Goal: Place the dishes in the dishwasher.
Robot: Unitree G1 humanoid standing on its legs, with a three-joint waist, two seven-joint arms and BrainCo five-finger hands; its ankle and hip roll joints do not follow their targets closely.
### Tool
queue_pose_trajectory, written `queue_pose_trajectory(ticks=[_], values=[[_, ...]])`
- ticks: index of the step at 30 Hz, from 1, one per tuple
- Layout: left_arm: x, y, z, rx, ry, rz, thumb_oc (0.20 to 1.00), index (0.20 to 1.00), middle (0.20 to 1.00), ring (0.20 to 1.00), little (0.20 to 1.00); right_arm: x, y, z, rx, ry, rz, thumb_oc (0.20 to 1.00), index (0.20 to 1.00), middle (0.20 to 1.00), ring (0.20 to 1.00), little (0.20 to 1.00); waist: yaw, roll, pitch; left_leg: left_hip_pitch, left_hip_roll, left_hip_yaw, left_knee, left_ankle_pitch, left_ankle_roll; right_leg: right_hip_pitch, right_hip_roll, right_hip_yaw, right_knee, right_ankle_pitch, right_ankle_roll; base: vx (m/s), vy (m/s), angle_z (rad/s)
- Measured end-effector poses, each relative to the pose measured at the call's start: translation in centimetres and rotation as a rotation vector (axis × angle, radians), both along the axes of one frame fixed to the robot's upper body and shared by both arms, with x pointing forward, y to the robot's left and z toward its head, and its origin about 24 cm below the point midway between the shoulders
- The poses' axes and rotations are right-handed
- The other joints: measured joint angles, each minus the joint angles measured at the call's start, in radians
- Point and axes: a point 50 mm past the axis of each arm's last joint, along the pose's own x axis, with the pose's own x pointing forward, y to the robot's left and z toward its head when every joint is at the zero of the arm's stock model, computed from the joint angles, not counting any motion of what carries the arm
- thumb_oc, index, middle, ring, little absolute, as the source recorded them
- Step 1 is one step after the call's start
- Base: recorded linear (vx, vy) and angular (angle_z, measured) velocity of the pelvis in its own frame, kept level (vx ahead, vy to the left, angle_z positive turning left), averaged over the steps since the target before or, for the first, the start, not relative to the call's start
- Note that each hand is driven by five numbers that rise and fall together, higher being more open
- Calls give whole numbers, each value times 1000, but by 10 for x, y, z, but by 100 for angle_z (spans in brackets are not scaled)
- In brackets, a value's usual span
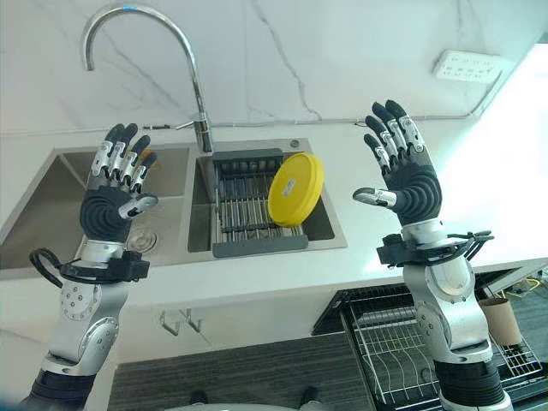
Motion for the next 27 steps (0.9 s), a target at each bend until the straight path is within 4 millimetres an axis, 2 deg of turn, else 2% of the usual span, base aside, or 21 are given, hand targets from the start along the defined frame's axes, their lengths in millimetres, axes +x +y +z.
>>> queue_pose_trajectory(ticks=[1,2,4,5,6,8,9,12,16,20,24,27], values=[[0,-1,1,0,-3,-3,1000,1000,1000,1000,1000,0,0,1,-4,-2,-1,1000,1000,1000,1000,1000,3,-10,8,-46,-2,-47,55,-24,-5,-5,-11,30,1,4,-7,-10,104,-66],[0,-2,1,-3,-12,-10,1000,1000,1000,1000,1000,3,2,4,-19,-12,12,1000,1000,1000,1000,1000,12,-6,9,-65,-14,-124,8,-50,-30,-38,-18,80,7,19,-6,48,77,-80],[2,-5,1,-8,-19,-22,1000,1000,1000,1000,1000,12,5,9,-33,-23,29,1000,1000,1000,1000,1000,14,43,17,-39,13,-119,-149,-36,-19,-62,8,131,6,29,6,95,120,-91],[5,-11,3,-18,-26,-41,1000,1000,1000,1000,1000,11,1,9,-33,-23,9,1000,1000,1000,1000,1000,-7,92,25,-19,20,-108,-196,-24,-14,-52,26,133,1,32,19,91,138,-68],[8,-12,3,-25,-25,-39,1000,1000,1000,1000,1000,9,0,-1,-20,15,4,1000,1000,1000,1000,1000,-20,103,27,3,17,-86,-200,28,-16,-33,23,142,0,32,33,51,118,-53],[8,-10,6,-27,-37,-32,1000,1000,1000,1000,1000,1,-1,-11,-25,55,6,1000,1000,1000,1000,1000,-48,82,24,38,-14,-61,-200,29,-16,-15,-21,134,0,23,48,129,116,-35],[9,-10,7,-25,-43,-33,1000,1000,1000,1000,1000,-3,-2,-17,-21,79,3,1000,1000,1000,1000,1000,-65,58,21,42,-31,-61,-200,25,-11,-10,-42,121,0,24,59,123,93,-3],[9,-9,9,-15,-43,-27,1000,1000,1000,1000,1000,-1,0,-23,-5,125,-1,1000,1000,1000,1000,1000,-75,20,8,49,-45,-64,-198,23,1,0,-49,112,1,36,77,59,62,12],[10,-10,8,-16,-31,-24,1000,1000,1000,1000,1000,13,-3,-26,-1,193,-35,1000,1000,1000,1000,1000,-61,20,6,57,-40,-74,-193,27,-5,19,-43,92,7,37,79,18,3,10],[11,-16,6,-2,-15,-50,1000,1000,1000,1000,1000,29,-9,-35,-11,280,-67,1000,1000,1000,1000,1000,-24,15,3,65,-38,-79,-195,21,-2,31,-41,87,6,27,75,-7,-14,4],[12,-16,5,4,-5,-52,1000,1000,1000,1000,1000,49,-10,-54,-47,422,-86,1000,1000,1000,1000,1000,1,10,-12,48,-34,-98,-199,22,-9,31,-40,65,1,13,73,-13,-25,15],[12,-15,4,8,-3,-48,1000,1000,1000,1000,1000,54,-17,-69,16,523,-100,1000,1000,1000,1000,1000,16,2,-35,45,-34,-113,-198,27,-4,35,-39,55,1,10,70,-16,-16,12]])
